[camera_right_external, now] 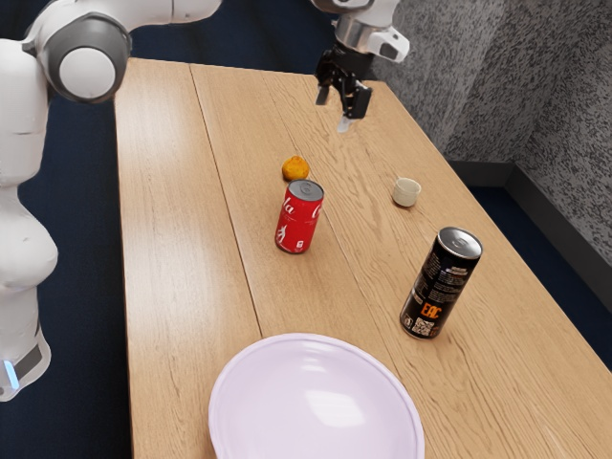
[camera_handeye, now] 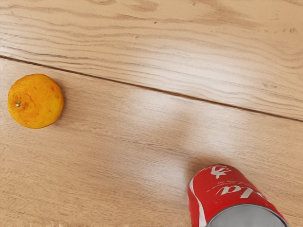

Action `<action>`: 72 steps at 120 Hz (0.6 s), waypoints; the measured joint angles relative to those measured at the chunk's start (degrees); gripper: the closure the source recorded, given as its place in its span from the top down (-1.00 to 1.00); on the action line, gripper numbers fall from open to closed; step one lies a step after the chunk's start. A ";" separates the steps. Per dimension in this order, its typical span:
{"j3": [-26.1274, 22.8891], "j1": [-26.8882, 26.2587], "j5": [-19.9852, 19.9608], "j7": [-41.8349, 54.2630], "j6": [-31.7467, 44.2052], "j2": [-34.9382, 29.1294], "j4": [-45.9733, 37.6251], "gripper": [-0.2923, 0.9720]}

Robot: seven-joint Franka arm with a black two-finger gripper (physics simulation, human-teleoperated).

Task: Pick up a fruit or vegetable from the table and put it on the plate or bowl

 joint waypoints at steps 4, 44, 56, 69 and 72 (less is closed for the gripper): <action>-2.52 3.26 0.73 0.27 0.01 0.03 -0.18 0.54; -9.54 17.11 4.87 3.49 0.13 1.36 -2.01 0.54; -11.37 20.13 5.27 4.37 0.39 2.86 -2.47 0.54; -12.36 20.97 6.15 5.17 1.53 4.95 -2.68 0.54; -12.49 21.01 6.35 5.32 1.83 5.31 -2.72 0.54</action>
